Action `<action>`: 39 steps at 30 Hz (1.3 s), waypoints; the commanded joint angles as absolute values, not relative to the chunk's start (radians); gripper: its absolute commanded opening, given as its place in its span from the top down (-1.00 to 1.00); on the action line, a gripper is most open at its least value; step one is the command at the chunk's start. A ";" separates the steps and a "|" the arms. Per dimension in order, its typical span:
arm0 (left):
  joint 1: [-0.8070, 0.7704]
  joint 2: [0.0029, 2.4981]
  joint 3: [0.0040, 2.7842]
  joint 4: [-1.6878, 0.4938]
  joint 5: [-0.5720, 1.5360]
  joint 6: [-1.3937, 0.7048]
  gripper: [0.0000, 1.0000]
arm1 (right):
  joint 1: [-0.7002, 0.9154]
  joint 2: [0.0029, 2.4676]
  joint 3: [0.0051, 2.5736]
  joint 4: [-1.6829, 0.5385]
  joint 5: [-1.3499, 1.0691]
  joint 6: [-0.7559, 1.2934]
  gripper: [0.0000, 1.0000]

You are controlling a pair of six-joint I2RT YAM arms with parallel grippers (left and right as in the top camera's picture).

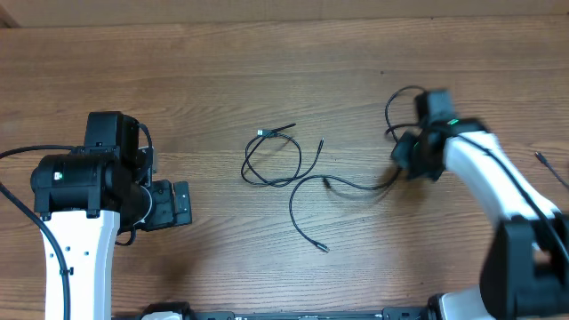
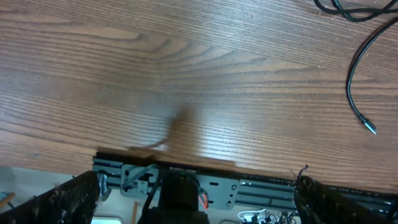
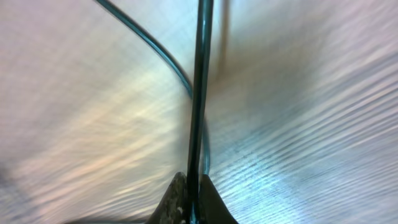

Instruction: Untangle cables

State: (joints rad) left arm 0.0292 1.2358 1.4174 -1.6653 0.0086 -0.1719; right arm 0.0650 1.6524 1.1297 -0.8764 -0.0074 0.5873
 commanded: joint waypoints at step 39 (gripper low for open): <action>0.036 1.240 1.430 -1.663 0.019 -0.149 -0.99 | 0.224 1.282 1.248 -1.196 -0.421 0.137 -0.28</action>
State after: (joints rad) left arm 0.0288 1.2366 1.4174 -1.6642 0.0086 -0.1719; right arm 0.1684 1.2594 1.2987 -1.2304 -0.3996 0.1741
